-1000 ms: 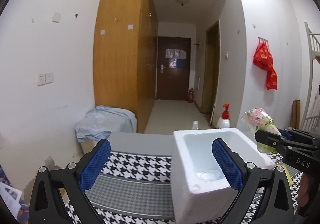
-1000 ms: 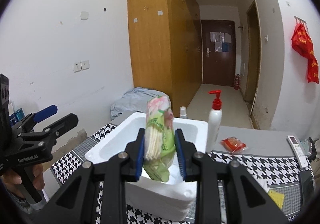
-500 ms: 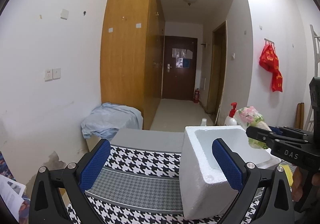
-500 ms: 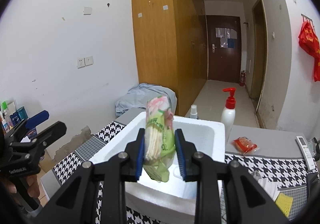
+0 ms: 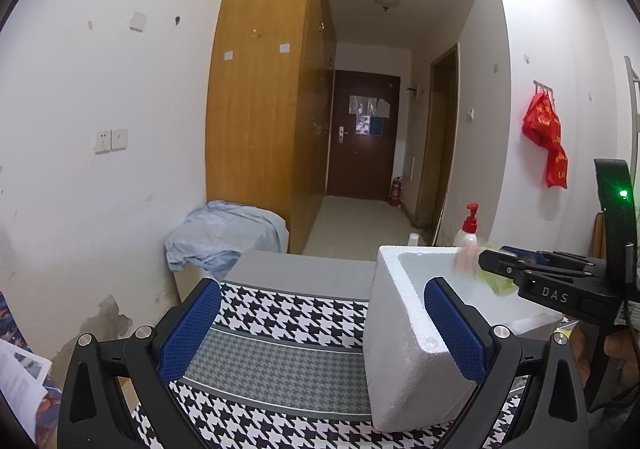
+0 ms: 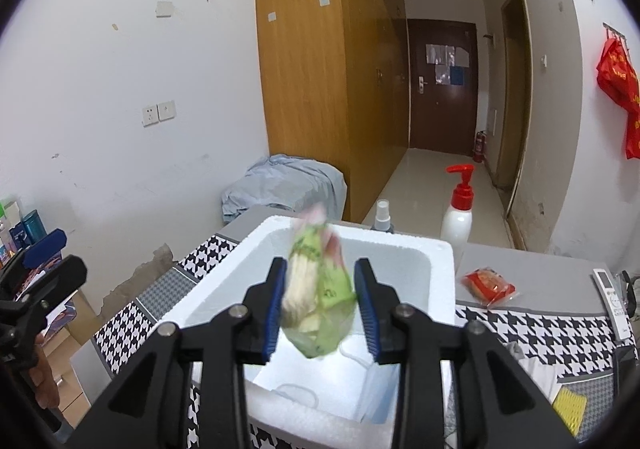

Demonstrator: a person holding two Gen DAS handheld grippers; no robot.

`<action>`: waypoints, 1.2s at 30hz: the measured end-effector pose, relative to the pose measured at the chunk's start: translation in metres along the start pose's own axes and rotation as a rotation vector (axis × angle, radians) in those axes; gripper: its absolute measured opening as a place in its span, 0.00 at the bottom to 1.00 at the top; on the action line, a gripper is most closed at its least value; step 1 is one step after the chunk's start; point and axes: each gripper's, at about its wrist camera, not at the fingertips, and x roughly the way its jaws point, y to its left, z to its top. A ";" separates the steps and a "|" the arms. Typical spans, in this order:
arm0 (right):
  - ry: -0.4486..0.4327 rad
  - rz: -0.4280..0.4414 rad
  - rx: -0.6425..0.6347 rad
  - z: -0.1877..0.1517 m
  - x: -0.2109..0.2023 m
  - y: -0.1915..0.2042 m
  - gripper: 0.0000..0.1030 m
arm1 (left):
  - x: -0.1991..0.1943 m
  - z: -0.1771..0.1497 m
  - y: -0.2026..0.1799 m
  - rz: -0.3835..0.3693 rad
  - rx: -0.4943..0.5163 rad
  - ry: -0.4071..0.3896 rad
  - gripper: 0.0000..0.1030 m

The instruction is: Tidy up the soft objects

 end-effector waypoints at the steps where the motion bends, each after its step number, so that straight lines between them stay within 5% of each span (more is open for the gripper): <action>1: 0.003 -0.001 0.003 0.000 0.001 0.000 0.42 | 0.000 0.000 0.000 0.000 -0.001 0.001 0.99; 9: -0.002 -0.007 0.011 0.001 -0.002 0.001 0.84 | 0.001 0.001 0.003 -0.004 -0.009 0.001 0.99; 16: -0.036 -0.015 -0.009 0.001 -0.013 0.005 0.99 | 0.001 0.000 0.003 -0.001 -0.007 0.009 0.99; 36: -0.104 0.004 -0.008 -0.011 -0.067 -0.002 1.00 | -0.021 0.001 -0.032 -0.038 0.025 -0.011 0.99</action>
